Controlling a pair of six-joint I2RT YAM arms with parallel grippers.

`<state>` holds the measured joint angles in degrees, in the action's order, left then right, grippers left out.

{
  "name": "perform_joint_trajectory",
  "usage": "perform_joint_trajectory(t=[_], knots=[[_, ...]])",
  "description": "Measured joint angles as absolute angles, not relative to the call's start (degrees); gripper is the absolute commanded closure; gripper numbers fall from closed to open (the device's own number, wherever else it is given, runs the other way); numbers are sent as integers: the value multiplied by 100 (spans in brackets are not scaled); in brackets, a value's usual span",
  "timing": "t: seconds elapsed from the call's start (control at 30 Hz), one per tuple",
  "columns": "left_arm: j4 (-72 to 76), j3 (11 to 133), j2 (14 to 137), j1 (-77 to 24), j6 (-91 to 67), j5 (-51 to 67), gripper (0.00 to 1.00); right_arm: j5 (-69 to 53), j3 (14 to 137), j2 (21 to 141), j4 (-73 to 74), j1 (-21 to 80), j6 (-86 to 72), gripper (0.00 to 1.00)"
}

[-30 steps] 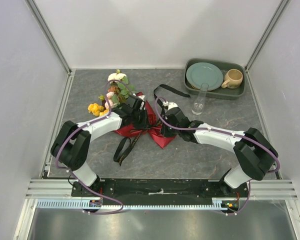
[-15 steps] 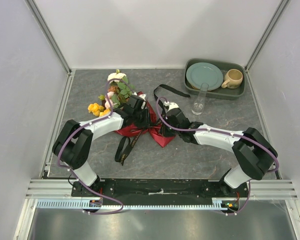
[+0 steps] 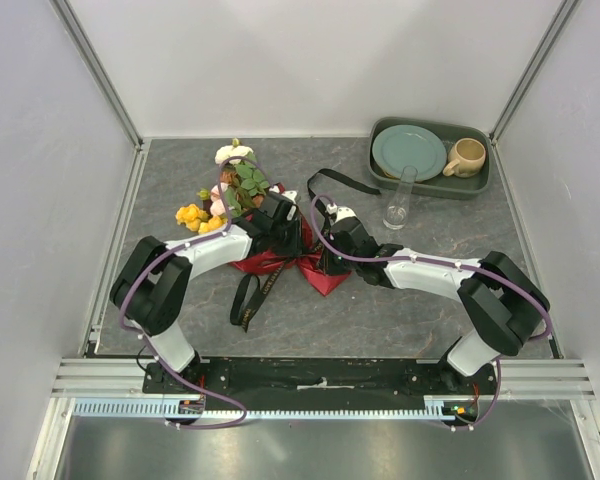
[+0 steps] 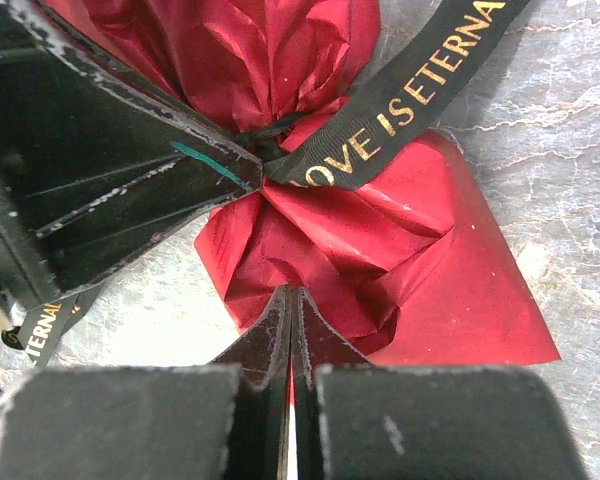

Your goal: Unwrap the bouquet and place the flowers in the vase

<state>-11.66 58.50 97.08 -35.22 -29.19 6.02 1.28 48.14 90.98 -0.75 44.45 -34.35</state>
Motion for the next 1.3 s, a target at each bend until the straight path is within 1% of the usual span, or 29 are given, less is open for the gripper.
perform_joint_trajectory(t=[0.07,0.17,0.2,0.27,0.3,0.33,0.6,0.87,1.07,1.2,1.3], knots=[[-1142,5878,9791,-3529,-2902,580,70,126,4814,9098,-84,4445,-3439,100],[-1135,5916,9845,-3535,-2893,539,76,121,4816,9098,-84,4445,-3454,100],[-1135,5929,9859,-3540,-2891,504,81,119,4816,9098,-84,4445,-3454,100],[-1135,5931,9874,-3553,-2871,440,86,110,4816,9098,-84,4445,-3457,100],[-1138,5933,9874,-3562,-2853,408,94,108,4816,9098,-84,4445,-3454,100],[-1142,5933,9874,-3566,-2836,366,98,106,4816,9098,-84,4445,-3454,100],[-1109,5896,9758,-3675,-2655,95,98,69,4906,9133,-73,4445,-3454,100],[-657,5078,8685,-3677,-2652,-1,98,-163,5310,9135,3,4440,-3533,100],[-491,5057,8615,-3677,-2652,-1,98,-237,5601,9164,-19,4440,-3667,100],[-484,5057,8615,-3677,-2652,-3,98,-305,5645,9183,-86,4436,-3756,97],[-484,5057,8615,-3677,-2665,-25,98,-351,5684,9292,-152,4436,-3791,99]])
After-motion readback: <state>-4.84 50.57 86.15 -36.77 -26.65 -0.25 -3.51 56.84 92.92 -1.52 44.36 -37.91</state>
